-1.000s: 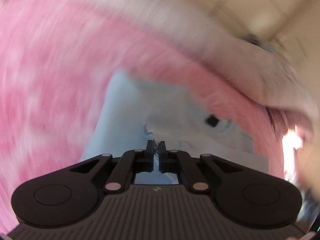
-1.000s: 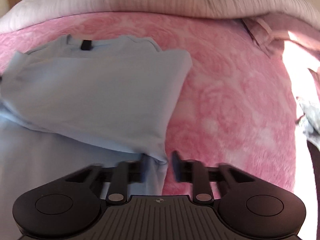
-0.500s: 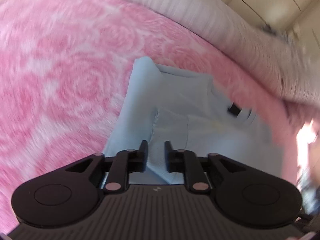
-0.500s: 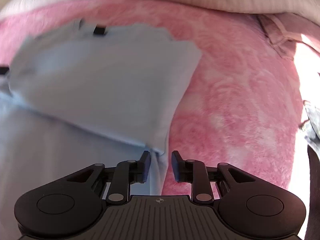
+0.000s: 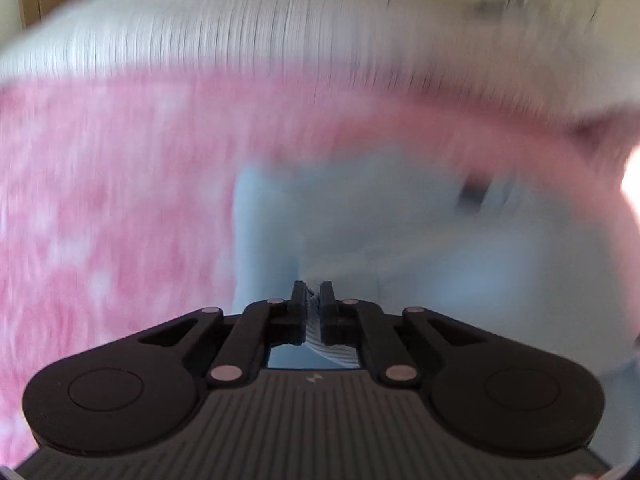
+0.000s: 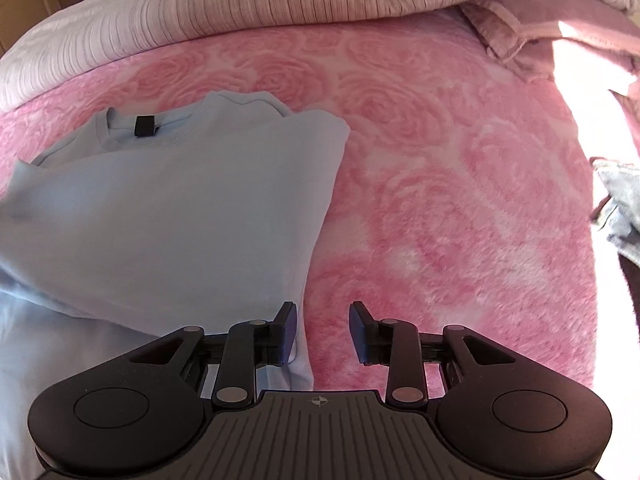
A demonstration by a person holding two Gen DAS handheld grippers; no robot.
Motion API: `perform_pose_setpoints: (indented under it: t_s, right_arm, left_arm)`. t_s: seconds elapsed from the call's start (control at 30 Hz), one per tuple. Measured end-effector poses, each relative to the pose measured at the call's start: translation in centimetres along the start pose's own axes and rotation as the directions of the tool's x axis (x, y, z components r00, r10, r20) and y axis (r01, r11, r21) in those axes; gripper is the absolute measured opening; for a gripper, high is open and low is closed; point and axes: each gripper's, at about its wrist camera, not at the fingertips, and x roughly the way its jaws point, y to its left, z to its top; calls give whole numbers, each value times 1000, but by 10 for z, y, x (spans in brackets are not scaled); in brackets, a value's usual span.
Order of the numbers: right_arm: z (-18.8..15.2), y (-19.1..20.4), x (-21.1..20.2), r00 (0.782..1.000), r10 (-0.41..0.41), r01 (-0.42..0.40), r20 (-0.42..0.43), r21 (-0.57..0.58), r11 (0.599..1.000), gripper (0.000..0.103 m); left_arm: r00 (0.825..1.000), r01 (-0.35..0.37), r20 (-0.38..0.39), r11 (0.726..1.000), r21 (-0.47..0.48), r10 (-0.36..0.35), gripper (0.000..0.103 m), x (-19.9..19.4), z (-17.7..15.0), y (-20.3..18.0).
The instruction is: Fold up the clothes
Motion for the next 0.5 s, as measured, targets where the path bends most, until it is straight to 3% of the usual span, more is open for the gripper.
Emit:
perform_pose_setpoints:
  t_s: [0.1, 0.2, 0.23, 0.3, 0.4, 0.5]
  right_arm:
    - [6, 2, 1, 1000, 9, -8, 17, -20, 1000, 33]
    - [15, 1, 1, 998, 17, -14, 60, -45, 999, 33]
    - [19, 1, 3, 997, 22, -19, 69, -50, 999, 33]
    - [29, 2, 7, 996, 34, -28, 88, -65, 997, 33]
    - [47, 16, 22, 988, 73, -54, 133, -140, 989, 33]
    - [62, 35, 42, 980, 117, -76, 163, -241, 967, 33]
  left_arm:
    - [998, -60, 20, 998, 4, 60, 2, -2, 3, 2]
    - [983, -126, 128, 990, -62, 133, 2, -23, 14, 1]
    - [978, -118, 161, 989, -85, 130, 5, -30, 18, 0]
    - [981, -30, 186, 995, -90, 46, 5, -35, 26, -6]
    - [990, 66, 124, 997, 33, -69, 5, -17, 30, -29]
    - [993, 67, 85, 982, 176, -83, 5, 9, 23, -51]
